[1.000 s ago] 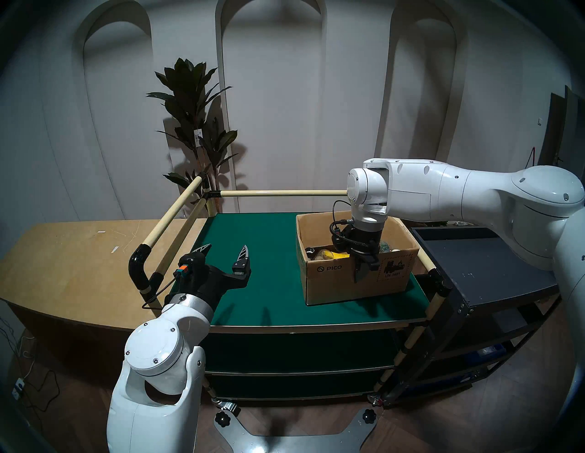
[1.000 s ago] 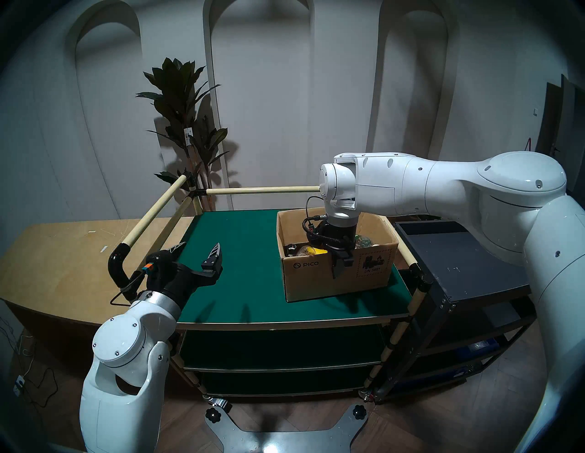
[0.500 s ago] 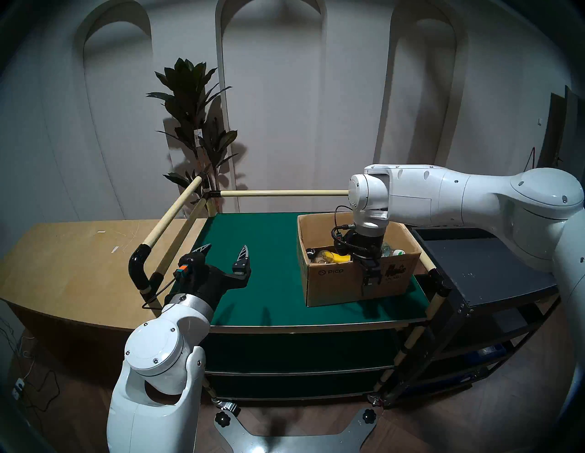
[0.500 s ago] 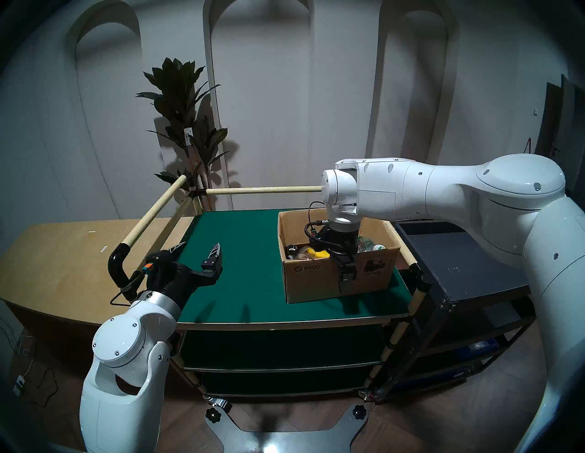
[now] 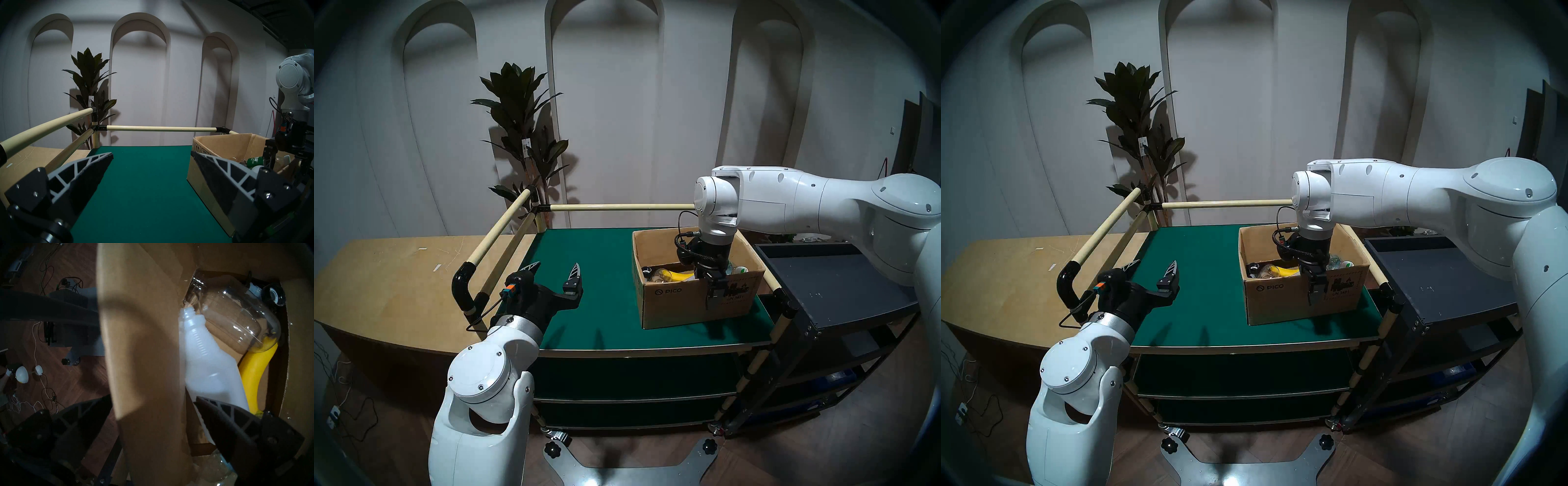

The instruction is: Put the storage box onto the shelf

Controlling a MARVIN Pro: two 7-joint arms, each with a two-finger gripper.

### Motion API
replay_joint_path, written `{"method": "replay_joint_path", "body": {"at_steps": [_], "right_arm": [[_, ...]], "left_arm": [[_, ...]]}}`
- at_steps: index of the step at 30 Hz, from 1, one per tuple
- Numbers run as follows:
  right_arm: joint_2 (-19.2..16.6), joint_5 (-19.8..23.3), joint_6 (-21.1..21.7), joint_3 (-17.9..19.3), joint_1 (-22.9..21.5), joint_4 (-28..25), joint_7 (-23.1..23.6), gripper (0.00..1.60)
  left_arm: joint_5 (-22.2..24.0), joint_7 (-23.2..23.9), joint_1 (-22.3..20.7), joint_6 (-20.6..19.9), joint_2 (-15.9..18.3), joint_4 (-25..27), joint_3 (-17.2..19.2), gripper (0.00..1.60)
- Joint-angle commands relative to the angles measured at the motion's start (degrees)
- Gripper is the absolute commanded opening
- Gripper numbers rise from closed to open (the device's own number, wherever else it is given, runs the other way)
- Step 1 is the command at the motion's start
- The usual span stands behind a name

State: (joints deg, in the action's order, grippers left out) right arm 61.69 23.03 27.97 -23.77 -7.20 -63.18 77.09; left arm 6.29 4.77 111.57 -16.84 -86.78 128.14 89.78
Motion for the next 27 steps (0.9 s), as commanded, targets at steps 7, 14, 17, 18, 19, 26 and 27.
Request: {"method": "replay_joint_path", "body": {"at_steps": [7, 14, 17, 18, 19, 26, 27], "right_arm": [[-4.5, -0.5, -1.3, 0.7, -7.8, -2.1, 3.6, 1.6], [-6.8, -0.2, -2.0, 1.3, -10.2, -3.9, 4.2, 1.6], [-7.5, -0.2, -2.0, 1.4, -10.9, -4.9, 4.4, 1.6], [-8.3, -0.1, -2.0, 1.5, -11.6, -6.1, 4.4, 1.6], [-8.9, 0.1, -2.0, 1.9, -11.8, -6.7, 4.0, 1.6], [-12.9, 0.9, -1.3, 2.9, -14.6, -11.1, 3.8, 1.6], [-13.8, 1.1, -1.1, 3.2, -14.9, -12.1, 3.5, 1.6]], "left_arm": [[0.0, 0.1, -0.2, 0.2, 0.1, 1.2, 0.1, 1.6], [0.0, 0.1, -0.2, 0.2, 0.1, 1.2, 0.1, 1.6], [0.0, 0.1, -0.2, 0.2, 0.1, 1.2, 0.1, 1.6], [0.0, 0.1, -0.2, 0.2, 0.1, 1.2, 0.1, 1.6], [0.0, 0.1, -0.2, 0.2, 0.1, 1.2, 0.1, 1.6], [0.0, 0.1, -0.2, 0.2, 0.1, 1.2, 0.1, 1.6], [0.0, 0.1, -0.2, 0.2, 0.1, 1.2, 0.1, 1.6]]}}
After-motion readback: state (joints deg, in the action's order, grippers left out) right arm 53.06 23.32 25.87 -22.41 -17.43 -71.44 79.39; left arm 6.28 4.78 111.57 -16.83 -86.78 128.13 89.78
